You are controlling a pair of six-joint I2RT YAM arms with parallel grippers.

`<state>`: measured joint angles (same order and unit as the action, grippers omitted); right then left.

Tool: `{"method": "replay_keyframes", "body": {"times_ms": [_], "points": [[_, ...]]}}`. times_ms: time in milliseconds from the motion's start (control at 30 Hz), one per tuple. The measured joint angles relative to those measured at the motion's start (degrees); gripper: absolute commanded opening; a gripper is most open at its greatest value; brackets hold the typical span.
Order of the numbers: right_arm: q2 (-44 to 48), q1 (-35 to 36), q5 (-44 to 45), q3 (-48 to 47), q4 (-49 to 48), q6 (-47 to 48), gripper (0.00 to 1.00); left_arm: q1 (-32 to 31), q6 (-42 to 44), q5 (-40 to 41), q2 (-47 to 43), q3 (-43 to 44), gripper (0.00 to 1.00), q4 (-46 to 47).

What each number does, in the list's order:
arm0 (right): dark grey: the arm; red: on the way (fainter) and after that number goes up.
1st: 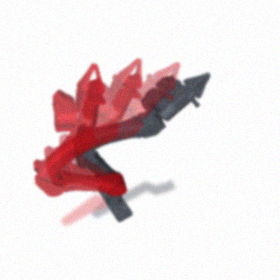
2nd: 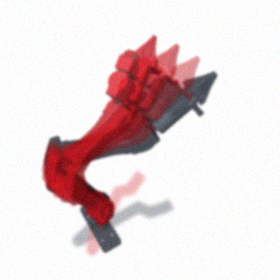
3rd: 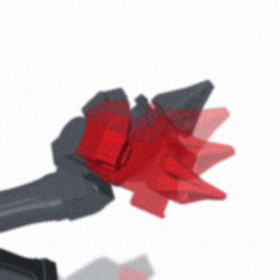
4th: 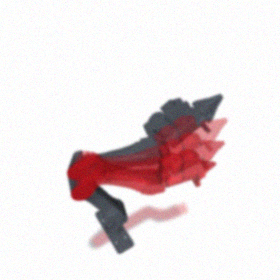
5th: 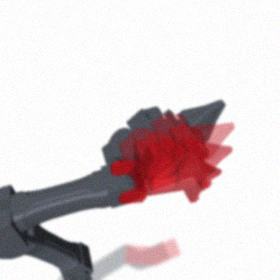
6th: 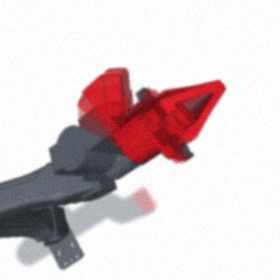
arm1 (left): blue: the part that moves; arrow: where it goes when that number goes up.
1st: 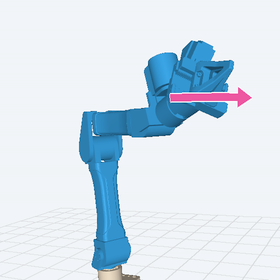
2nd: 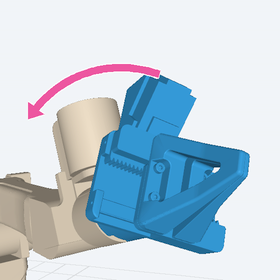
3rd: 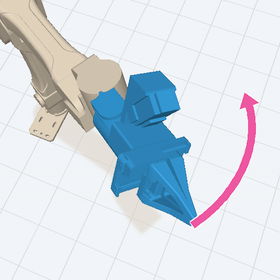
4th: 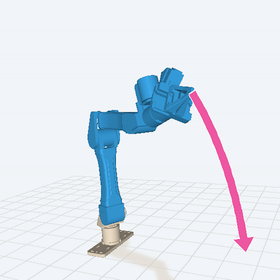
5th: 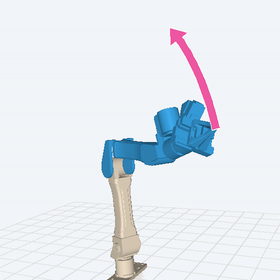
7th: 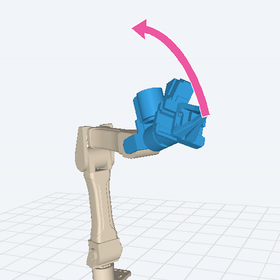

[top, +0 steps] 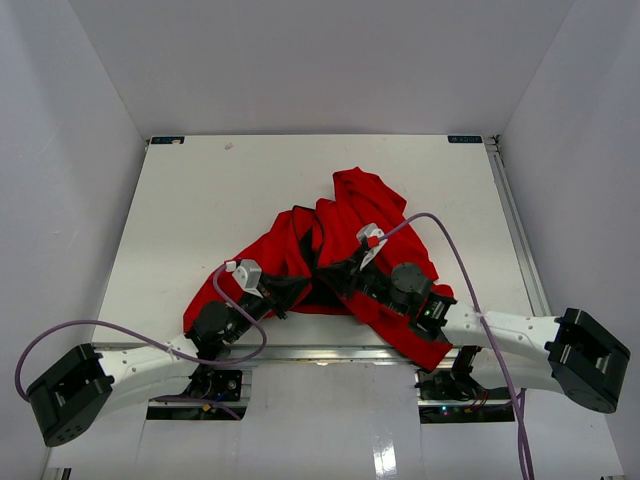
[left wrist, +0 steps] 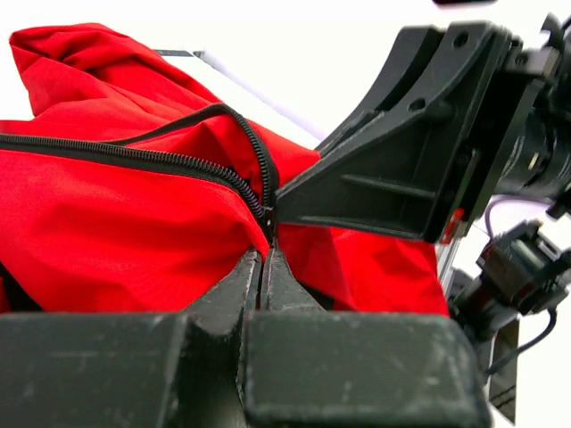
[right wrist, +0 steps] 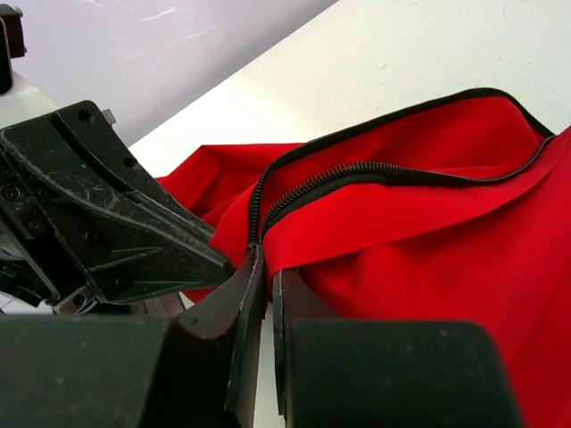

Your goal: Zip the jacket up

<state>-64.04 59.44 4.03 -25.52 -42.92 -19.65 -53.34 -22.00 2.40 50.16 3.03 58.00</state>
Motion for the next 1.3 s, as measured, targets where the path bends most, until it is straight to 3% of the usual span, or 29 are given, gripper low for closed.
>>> {"method": "replay_keyframes", "body": {"times_ms": [667, 1300], "points": [[3.43, 0.31, -4.24, -1.05, 11.46, 8.7, 0.08, 0.31, 4.63, -9.55, -2.85, 1.64, 0.0, -10.63], [5.47, 0.25, -4.68, -1.56, 14.31, 11.75, 0.08, 1.44, 5.04, -14.75, -2.85, 2.36, 0.0, -11.29]]}}
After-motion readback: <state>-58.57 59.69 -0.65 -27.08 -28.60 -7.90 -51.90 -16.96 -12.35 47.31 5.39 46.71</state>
